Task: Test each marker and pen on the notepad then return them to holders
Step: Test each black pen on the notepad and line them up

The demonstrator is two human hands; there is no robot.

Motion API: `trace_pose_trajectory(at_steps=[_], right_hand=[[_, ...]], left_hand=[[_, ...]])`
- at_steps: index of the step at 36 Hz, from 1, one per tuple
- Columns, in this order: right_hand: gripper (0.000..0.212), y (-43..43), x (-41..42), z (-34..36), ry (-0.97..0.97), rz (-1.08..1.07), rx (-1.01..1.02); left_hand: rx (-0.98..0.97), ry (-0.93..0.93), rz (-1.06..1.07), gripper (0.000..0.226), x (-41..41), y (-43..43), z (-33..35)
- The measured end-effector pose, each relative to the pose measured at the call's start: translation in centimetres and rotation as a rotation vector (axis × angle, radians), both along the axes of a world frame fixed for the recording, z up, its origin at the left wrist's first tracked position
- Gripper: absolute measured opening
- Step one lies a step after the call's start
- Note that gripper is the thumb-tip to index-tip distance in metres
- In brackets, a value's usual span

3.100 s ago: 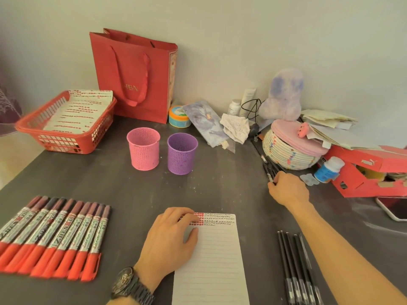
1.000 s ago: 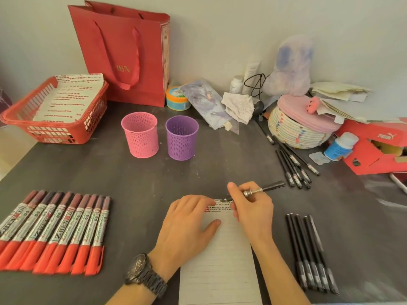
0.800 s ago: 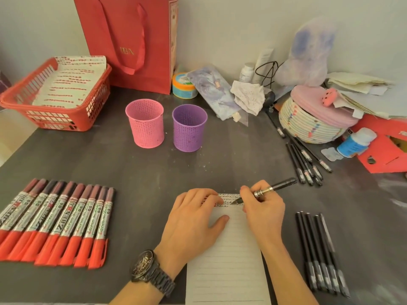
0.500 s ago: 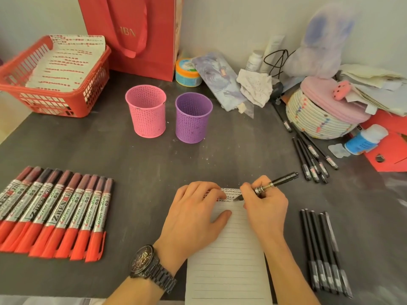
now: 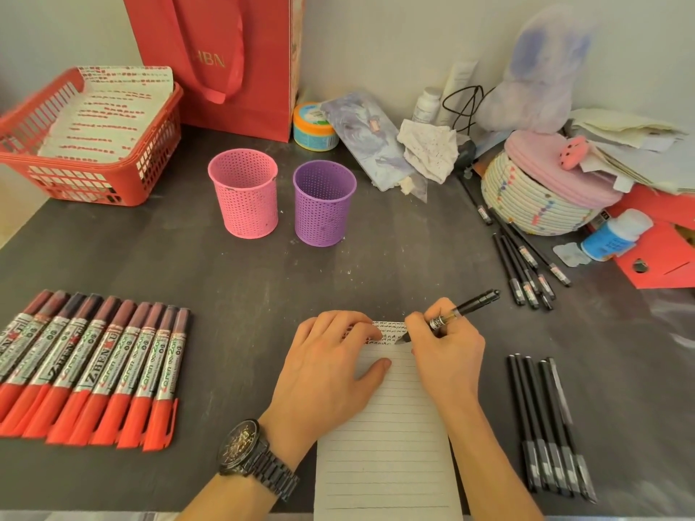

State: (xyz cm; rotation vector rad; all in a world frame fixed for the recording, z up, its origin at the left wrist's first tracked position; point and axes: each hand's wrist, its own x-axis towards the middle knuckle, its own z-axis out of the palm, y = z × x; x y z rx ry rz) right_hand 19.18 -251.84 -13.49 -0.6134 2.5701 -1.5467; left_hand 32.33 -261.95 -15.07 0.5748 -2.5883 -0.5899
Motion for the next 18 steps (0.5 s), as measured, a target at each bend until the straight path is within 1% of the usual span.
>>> trace_pose_trajectory(at_steps=[10, 14, 18], right_hand=[[0.034, 0.0, -0.2, -0.3, 0.004, -0.005, 0.004], [0.036, 0.1, -0.1, 0.0, 0.005, -0.036, -0.083], [0.039, 0.5, 0.3, 0.7, -0.093, -0.002, -0.202]], left_hand=[[0.013, 0.010, -0.004, 0.032, 0.0, -0.1, 0.0], [0.010, 0.011, -0.013, 0.032, 0.1, 0.0, 0.1], [0.036, 0.053, -0.036, 0.035, 0.3, 0.2, 0.8]])
